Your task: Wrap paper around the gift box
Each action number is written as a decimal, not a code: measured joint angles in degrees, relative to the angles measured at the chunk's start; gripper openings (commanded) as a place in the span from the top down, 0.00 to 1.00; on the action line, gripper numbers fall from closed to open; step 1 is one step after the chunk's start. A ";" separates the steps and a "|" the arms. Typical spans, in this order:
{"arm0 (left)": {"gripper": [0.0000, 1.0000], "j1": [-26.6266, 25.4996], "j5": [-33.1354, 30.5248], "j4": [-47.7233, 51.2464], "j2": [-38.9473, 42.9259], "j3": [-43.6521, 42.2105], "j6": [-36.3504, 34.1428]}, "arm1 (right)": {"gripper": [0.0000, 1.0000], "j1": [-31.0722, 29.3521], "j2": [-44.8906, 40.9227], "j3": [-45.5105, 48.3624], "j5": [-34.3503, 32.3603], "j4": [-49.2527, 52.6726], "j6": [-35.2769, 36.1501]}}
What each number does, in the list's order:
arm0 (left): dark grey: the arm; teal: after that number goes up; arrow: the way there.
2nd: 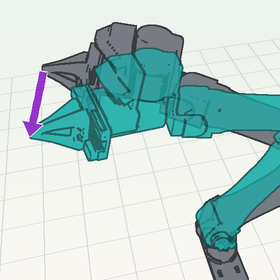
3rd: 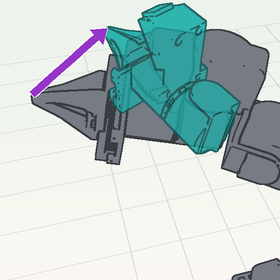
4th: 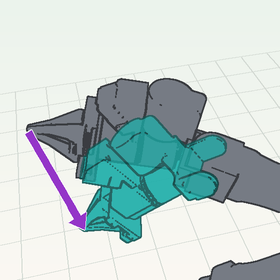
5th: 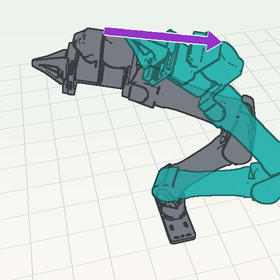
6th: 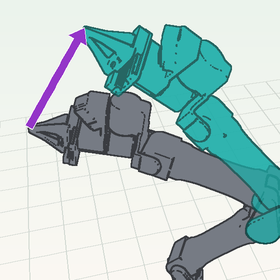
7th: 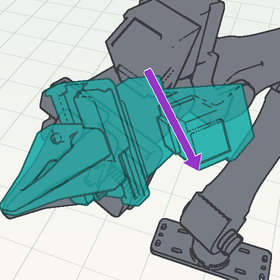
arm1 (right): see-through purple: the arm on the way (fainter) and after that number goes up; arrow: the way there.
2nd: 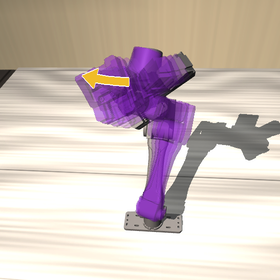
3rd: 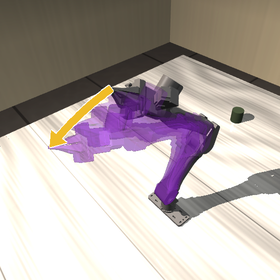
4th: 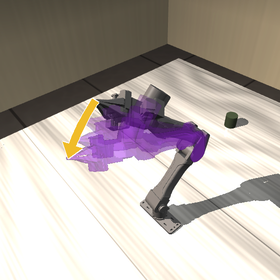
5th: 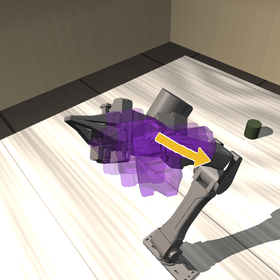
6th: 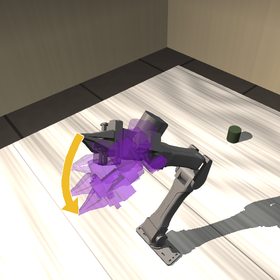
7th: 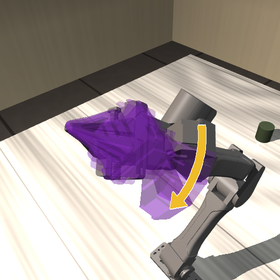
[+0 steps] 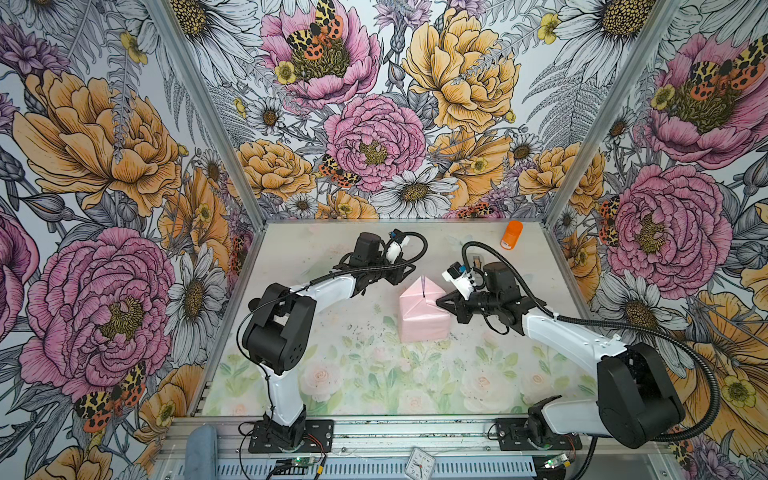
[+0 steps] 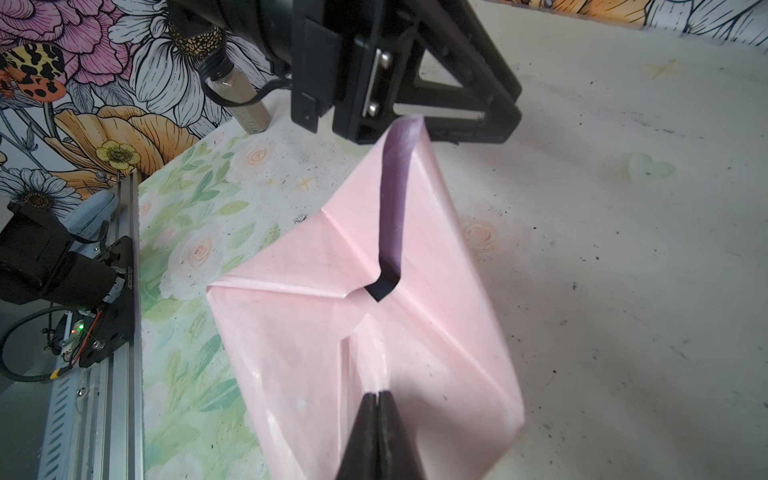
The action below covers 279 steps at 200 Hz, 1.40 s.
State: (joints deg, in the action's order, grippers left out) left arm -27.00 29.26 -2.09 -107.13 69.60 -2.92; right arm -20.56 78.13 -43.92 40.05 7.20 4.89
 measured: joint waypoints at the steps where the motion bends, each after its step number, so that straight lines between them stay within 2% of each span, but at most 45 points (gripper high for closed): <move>1: 0.61 -0.02 0.11 0.04 -0.04 0.00 0.00 | 0.94 0.00 0.00 0.00 0.00 0.00 0.00; 75: 0.61 -1.18 9.27 0.79 -0.09 -0.02 -2.80 | 0.94 -0.07 0.02 0.00 -0.04 0.00 -0.61; 109: 0.61 -1.66 11.74 1.03 3.19 -1.18 -4.15 | 0.94 -0.13 0.02 0.00 -0.39 0.00 -1.01; 155: 0.61 -1.95 12.61 1.03 5.90 -2.69 -5.46 | 0.94 -0.13 0.00 0.00 -0.44 -0.02 -1.03; 279: 0.61 -3.91 12.55 7.08 6.54 -3.67 -10.40 | 0.92 -0.26 -0.09 -0.04 -0.87 0.09 -1.46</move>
State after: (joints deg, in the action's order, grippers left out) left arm -30.92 41.80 4.99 -100.60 65.93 -13.32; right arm -20.82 78.04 -43.97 39.18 7.29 3.42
